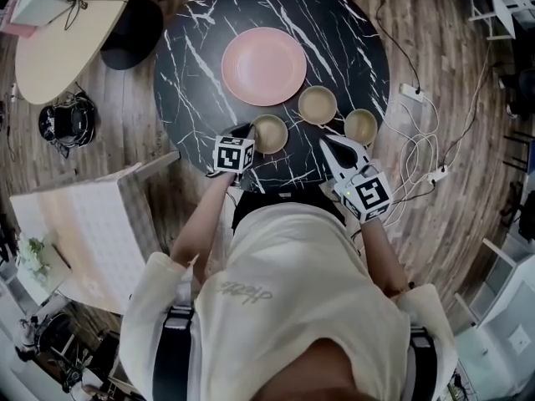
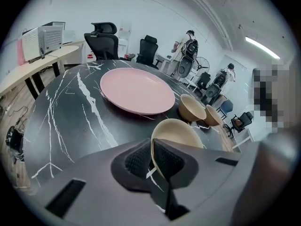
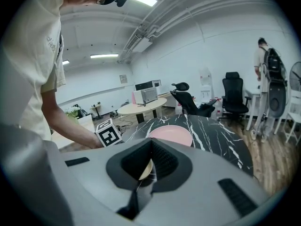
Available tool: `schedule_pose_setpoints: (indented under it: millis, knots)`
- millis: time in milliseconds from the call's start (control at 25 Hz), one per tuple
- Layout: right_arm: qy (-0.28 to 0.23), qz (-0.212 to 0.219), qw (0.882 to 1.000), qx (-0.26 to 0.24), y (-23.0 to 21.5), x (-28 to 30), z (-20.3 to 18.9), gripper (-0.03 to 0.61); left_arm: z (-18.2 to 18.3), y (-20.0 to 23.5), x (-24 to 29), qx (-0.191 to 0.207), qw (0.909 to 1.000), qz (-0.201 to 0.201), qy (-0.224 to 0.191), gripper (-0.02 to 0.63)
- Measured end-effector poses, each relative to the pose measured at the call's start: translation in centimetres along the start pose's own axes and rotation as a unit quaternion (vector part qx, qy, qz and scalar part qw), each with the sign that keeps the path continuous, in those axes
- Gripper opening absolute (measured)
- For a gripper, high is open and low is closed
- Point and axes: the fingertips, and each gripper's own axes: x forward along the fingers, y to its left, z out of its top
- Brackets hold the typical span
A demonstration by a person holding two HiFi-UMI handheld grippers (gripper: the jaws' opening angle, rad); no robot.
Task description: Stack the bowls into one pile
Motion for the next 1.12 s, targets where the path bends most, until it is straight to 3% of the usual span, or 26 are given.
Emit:
schedule_pose_setpoints:
  millis: [600, 920, 1120]
  knots:
    - [-0.020, -0.014, 1.000, -0.005, 0.2, -0.8, 1.1, 0.006, 0.6, -1.0, -1.7, -0.013, 0.9999, -0.002, -0.008, 0.031]
    - [-0.045, -0.035, 0.998, -0.006, -0.4, -1.6, 1.7, 0.006, 2.0, -0.9, -3.1, 0.000, 0.9998, 0.003, -0.021, 0.031]
    - [-0.054, -0.059, 0.997, -0.006, -1.4, -3.0, 2.0, 0.006, 3.2, -1.9, -3.1, 0.028, 0.9994, -0.002, -0.019, 0.031]
